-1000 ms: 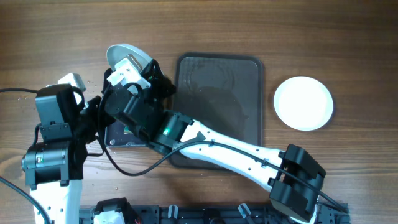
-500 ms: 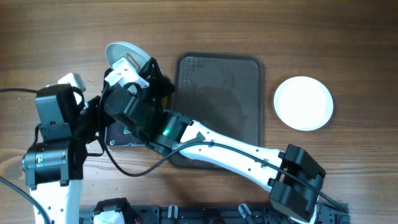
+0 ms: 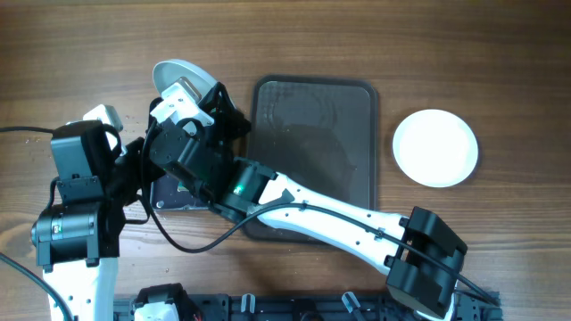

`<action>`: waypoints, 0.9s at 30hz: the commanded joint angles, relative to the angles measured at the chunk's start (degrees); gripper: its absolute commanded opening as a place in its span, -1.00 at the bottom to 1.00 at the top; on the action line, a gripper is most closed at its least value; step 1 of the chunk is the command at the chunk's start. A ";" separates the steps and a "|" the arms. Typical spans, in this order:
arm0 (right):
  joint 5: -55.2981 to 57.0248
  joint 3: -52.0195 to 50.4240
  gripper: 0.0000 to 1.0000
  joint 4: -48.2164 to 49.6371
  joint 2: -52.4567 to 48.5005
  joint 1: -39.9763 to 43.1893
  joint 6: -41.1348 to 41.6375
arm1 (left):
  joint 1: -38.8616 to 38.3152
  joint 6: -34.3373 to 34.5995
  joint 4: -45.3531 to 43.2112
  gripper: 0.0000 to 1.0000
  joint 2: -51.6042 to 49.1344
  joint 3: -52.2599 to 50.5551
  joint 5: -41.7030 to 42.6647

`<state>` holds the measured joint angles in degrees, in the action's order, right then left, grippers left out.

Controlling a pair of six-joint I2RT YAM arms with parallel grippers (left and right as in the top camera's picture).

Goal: Clean dirty plates on tray and stack at the side
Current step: 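Carry the plate right and stack it on the plate pile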

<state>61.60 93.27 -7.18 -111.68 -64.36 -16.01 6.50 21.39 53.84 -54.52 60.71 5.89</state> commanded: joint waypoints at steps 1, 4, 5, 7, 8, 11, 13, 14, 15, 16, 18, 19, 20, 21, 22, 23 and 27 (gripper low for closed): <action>1.44 1.55 -0.91 -0.24 0.68 -0.46 1.44 | 0.15 0.52 -0.15 1.00 -0.02 0.87 0.50; -7.61 1.53 -0.91 -11.76 0.66 1.16 16.65 | 0.15 0.52 -0.15 1.00 -0.02 0.87 0.50; -14.34 1.53 -0.91 -17.35 0.66 2.71 24.68 | 0.15 0.52 -0.17 1.00 -0.02 0.87 0.50; -25.53 1.53 -0.91 -23.91 0.66 6.05 35.56 | 0.15 0.52 -0.15 1.00 -0.02 0.87 0.50; -33.03 1.53 -0.91 -26.03 0.68 8.57 40.06 | 0.15 0.52 -0.17 1.00 -0.02 0.87 0.50; -54.49 1.55 -0.91 -26.32 2.03 15.37 42.01 | 0.15 0.52 -0.15 1.00 -0.02 0.87 0.50; -68.43 1.55 -0.91 -26.84 5.07 22.18 43.74 | 0.15 0.52 -0.17 1.00 -0.02 0.87 0.50; -72.78 1.55 -0.91 -27.26 6.54 24.87 44.44 | 0.15 0.52 -0.15 1.00 -0.02 0.87 0.50; -77.26 1.55 -0.91 -28.17 8.46 28.46 44.72 | 0.15 0.52 -0.15 1.00 -0.02 0.87 0.50; -81.20 1.55 -0.91 -29.38 10.69 32.44 44.70 | 0.15 0.52 -0.17 1.00 -0.02 0.87 0.50; -84.04 1.55 -0.91 -32.24 14.36 38.71 44.70 | 0.15 0.52 -0.17 1.00 -0.02 0.87 0.50; -84.13 1.55 -0.91 -34.64 16.57 42.34 44.72 | 0.15 0.52 -0.15 1.00 -0.02 0.87 0.50; -84.02 1.55 -0.91 -37.31 18.62 45.83 44.61 | 0.15 0.52 -0.15 1.00 -0.02 0.87 0.50; -83.91 1.55 -0.91 -39.80 20.26 49.13 44.57 | 0.15 0.52 -0.15 1.00 -0.02 0.87 0.50; -83.34 1.53 -0.91 -43.47 22.10 54.38 44.44 | 0.15 0.52 -0.15 1.00 -0.02 0.87 0.50; -82.20 1.53 -0.91 -45.70 22.71 57.92 44.13 | 0.15 0.52 -0.17 1.00 -0.02 0.87 0.50; -80.52 -1.51 -0.91 -53.88 22.18 74.49 40.06 | 0.15 0.52 -0.17 1.00 -0.02 0.87 0.50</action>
<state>-18.20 94.50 -58.06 -88.25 1.19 26.92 6.50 21.39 53.84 -54.52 60.71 5.91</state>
